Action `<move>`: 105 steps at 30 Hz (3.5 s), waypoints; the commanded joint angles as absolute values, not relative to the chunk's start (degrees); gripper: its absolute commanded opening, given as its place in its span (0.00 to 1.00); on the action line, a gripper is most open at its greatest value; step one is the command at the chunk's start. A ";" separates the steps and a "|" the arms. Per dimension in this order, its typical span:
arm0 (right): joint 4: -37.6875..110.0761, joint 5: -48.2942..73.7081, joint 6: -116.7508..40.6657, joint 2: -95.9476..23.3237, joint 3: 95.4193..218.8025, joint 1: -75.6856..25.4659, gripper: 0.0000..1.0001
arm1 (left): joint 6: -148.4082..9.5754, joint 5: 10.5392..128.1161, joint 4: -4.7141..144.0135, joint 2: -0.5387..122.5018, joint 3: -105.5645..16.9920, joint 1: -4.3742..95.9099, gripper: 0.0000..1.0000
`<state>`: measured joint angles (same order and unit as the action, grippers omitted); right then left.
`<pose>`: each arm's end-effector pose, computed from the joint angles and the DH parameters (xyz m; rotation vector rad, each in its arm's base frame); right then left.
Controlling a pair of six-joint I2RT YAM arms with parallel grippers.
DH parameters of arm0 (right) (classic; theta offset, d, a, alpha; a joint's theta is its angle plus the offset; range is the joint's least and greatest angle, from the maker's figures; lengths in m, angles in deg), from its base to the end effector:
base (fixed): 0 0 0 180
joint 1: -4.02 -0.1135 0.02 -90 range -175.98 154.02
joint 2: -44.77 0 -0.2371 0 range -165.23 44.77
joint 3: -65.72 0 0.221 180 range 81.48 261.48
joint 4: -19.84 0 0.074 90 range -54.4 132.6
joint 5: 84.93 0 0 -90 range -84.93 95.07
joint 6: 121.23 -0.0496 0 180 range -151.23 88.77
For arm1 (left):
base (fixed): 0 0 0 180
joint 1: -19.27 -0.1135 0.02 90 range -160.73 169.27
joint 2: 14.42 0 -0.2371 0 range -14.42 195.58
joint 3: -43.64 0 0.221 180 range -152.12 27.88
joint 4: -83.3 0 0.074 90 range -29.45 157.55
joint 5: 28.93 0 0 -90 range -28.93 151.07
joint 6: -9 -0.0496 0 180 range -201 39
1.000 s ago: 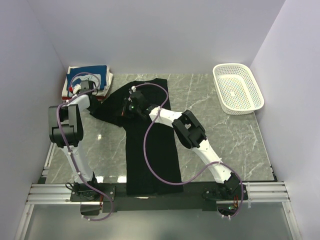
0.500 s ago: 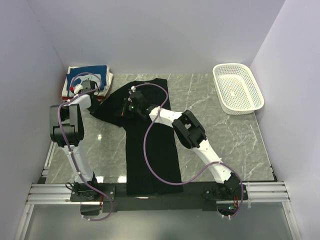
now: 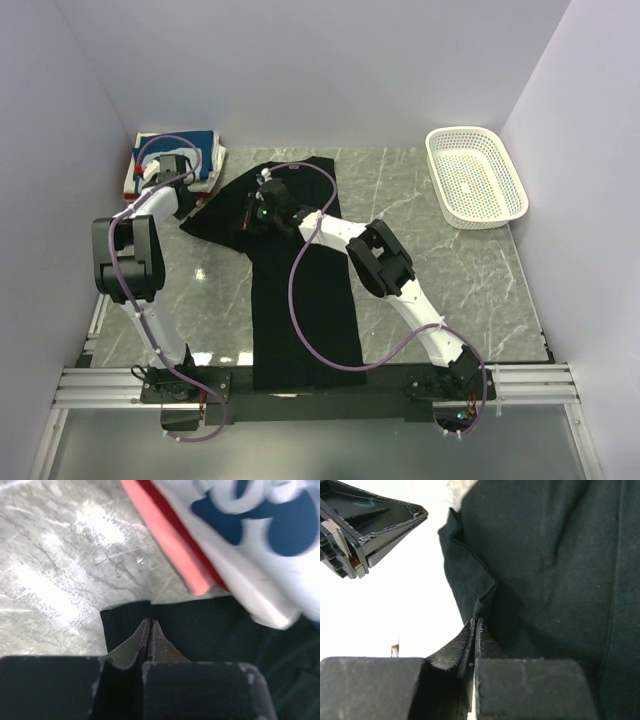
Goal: Fold and stack the t-shirts
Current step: Fold the tshirt
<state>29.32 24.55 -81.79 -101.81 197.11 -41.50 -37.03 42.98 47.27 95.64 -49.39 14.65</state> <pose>0.3672 0.3975 0.1358 -0.1491 2.2681 1.3364 0.3830 0.0464 0.1747 -1.1186 2.1638 0.0911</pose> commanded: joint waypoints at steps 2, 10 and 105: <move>28.74 23.00 -79.39 -94.80 197.14 -41.95 0.00 | -38.81 43.40 46.98 91.13 -51.66 15.40 0.01; 28.92 23.43 -79.92 -96.03 197.67 -41.95 0.00 | -40.30 42.18 43.03 95.26 -55.69 18.47 0.27; 30.41 -1.59 -68.15 -76.35 175.35 -42.56 0.00 | -46.89 41.90 37.13 100.53 -81.01 31.21 0.00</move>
<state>28.70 4.79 -71.48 -80.83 178.23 -42.44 -44.94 40.73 33.63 98.94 -76.54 29.53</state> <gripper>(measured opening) 0.007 0.014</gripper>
